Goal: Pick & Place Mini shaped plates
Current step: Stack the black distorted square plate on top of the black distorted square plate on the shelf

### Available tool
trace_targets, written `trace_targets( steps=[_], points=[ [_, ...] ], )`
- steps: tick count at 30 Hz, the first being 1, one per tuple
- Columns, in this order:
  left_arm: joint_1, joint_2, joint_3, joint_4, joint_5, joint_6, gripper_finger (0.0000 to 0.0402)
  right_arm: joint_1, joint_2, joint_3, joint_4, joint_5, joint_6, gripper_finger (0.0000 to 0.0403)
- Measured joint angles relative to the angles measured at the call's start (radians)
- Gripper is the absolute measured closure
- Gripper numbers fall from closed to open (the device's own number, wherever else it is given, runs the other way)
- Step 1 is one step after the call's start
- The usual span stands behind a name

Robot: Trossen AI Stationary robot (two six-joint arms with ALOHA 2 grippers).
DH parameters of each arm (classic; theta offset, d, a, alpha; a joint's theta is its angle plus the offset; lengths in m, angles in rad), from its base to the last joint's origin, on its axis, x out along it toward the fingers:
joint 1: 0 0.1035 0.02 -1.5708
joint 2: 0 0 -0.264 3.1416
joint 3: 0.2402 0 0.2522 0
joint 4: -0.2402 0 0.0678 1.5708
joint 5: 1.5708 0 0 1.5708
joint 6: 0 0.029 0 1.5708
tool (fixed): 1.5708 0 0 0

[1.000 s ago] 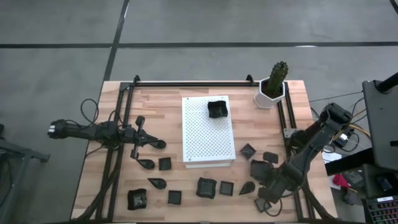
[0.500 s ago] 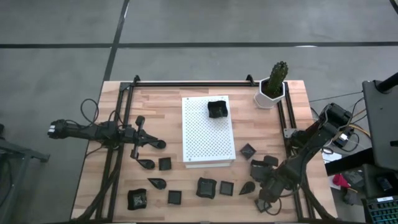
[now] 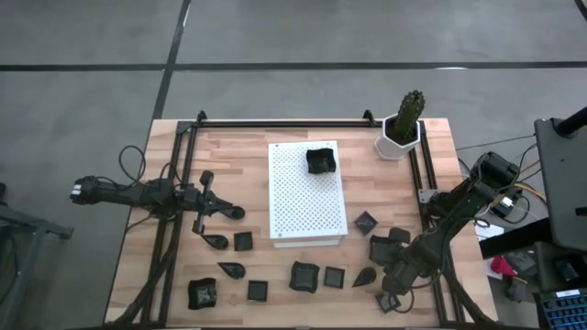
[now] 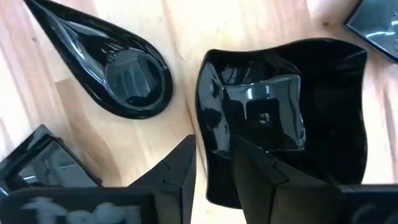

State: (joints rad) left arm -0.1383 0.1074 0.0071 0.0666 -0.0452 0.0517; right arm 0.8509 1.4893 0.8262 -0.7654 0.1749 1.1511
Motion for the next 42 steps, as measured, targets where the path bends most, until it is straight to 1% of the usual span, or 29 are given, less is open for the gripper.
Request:
trace_targets(
  steps=[4, 10, 20, 29, 34, 37, 40, 42],
  points=[
    [0.0, 0.0, 0.0, 0.0, 0.0, 0.0, 0.0401, 0.0, 0.01, -0.001, 0.005, 0.002, -0.005, 0.0307],
    [0.0, 0.0, 0.0, 0.0, 0.0, 0.0, 0.0401, 0.0, 0.065, -0.004, 0.021, 0.005, -0.006, 0.0312],
    [0.0, 0.0, 0.0, 0.0, 0.0, 0.0, 0.0401, 0.0, 0.072, 0.028, 0.017, 0.003, -0.007, 0.0343],
    [0.0, 0.0, 0.0, 0.0, 0.0, 0.0, 0.0401, 0.0, 0.072, 0.027, 0.013, 0.001, -0.002, 0.0365],
    [0.0, 0.0, 0.0, 0.0, 0.0, 0.0, 0.0401, -0.001, 0.072, 0.033, 0.004, 0.003, -0.002, 0.039],
    [0.0, 0.0, 0.0, 0.0, 0.0, 0.0, 0.0401, -0.001, 0.072, 0.057, -0.046, 0.007, -0.003, 0.0393],
    [0.0, 0.0, 0.0, 0.0, 0.0, 0.0, 0.0401, -0.001, 0.072, 0.104, -0.155, 0.013, -0.012, 0.0394],
    [0.0, 0.0, 0.0, 0.0, 0.0, 0.0, 0.0401, -0.002, 0.072, 0.147, -0.24, 0.041, -0.022, 0.0394]
  ],
)
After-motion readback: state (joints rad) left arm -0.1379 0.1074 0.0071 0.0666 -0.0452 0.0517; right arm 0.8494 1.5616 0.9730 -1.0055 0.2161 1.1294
